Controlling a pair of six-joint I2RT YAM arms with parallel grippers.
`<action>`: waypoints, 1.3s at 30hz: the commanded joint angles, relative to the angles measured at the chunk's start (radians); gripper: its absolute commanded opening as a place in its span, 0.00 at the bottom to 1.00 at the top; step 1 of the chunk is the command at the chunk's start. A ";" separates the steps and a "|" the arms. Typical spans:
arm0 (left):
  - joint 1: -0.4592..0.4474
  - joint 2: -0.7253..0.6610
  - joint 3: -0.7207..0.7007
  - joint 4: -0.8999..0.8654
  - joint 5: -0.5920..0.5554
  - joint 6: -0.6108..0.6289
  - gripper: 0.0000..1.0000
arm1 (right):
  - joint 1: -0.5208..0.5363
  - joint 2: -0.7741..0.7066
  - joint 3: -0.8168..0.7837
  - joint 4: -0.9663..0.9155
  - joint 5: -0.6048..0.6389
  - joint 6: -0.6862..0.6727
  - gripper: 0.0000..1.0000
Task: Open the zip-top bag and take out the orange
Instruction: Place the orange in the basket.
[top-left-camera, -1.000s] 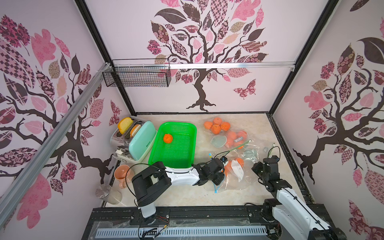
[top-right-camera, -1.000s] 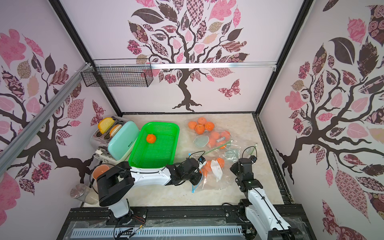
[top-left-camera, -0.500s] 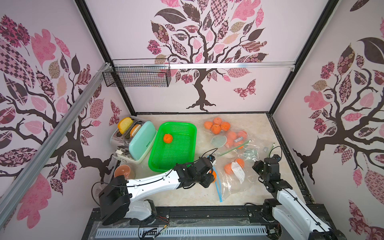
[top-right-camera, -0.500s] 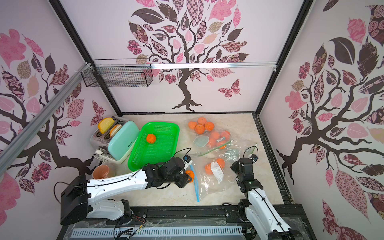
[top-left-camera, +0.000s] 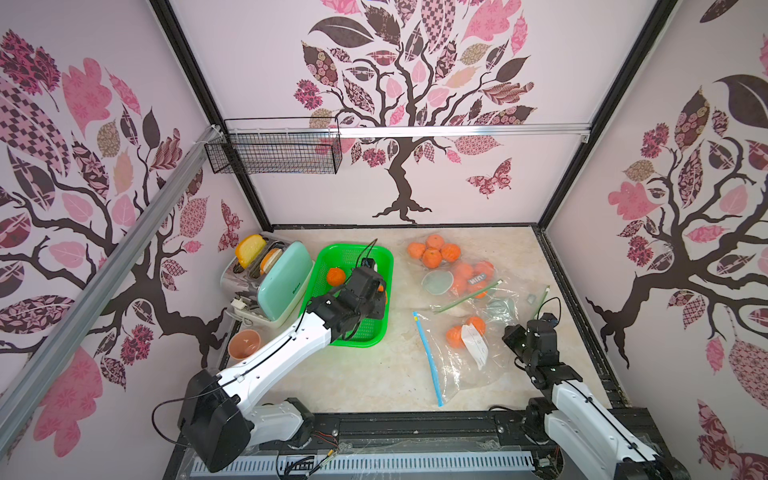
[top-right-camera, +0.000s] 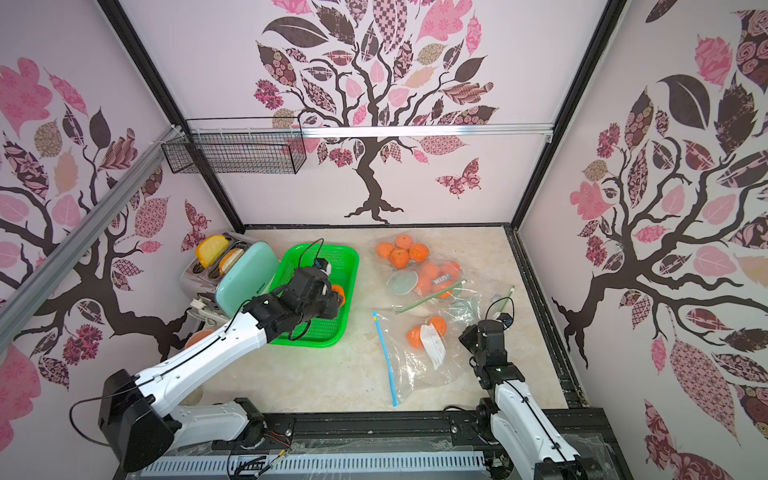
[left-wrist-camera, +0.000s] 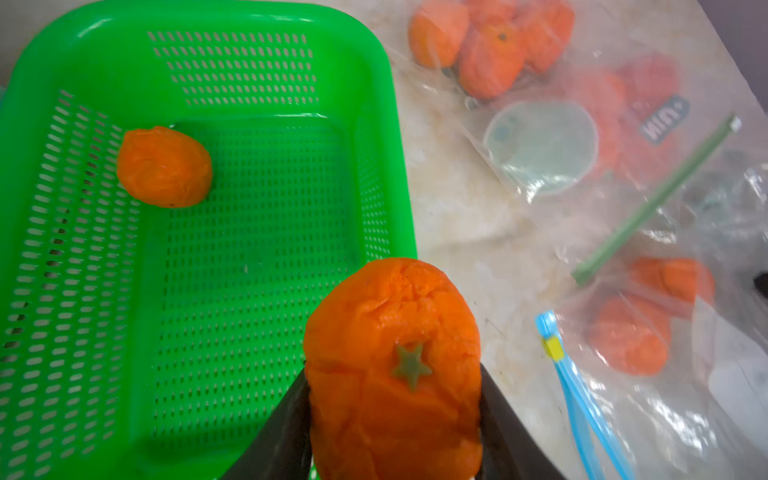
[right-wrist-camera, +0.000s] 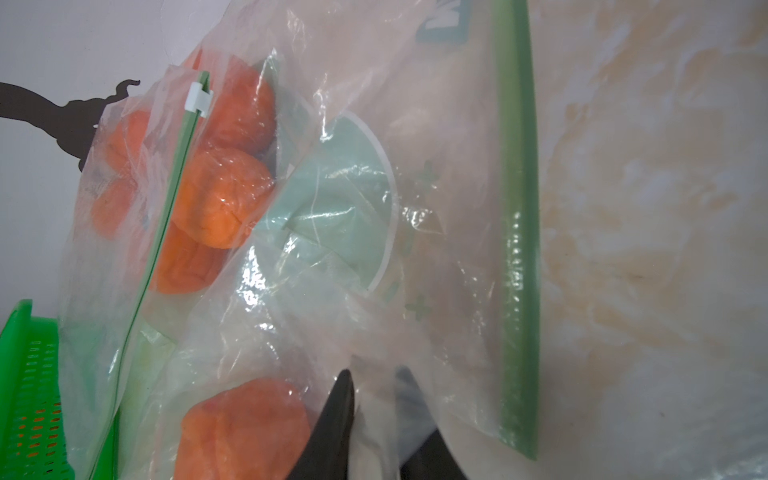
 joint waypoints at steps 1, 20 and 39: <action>0.100 0.128 0.048 0.077 -0.012 0.001 0.36 | -0.005 0.001 -0.001 0.005 -0.024 0.007 0.22; 0.309 0.660 0.364 0.149 0.037 0.034 0.38 | -0.005 0.005 -0.008 0.016 -0.052 0.009 0.22; 0.332 0.770 0.449 0.062 -0.054 0.080 0.62 | -0.004 0.044 -0.001 0.030 -0.066 0.002 0.22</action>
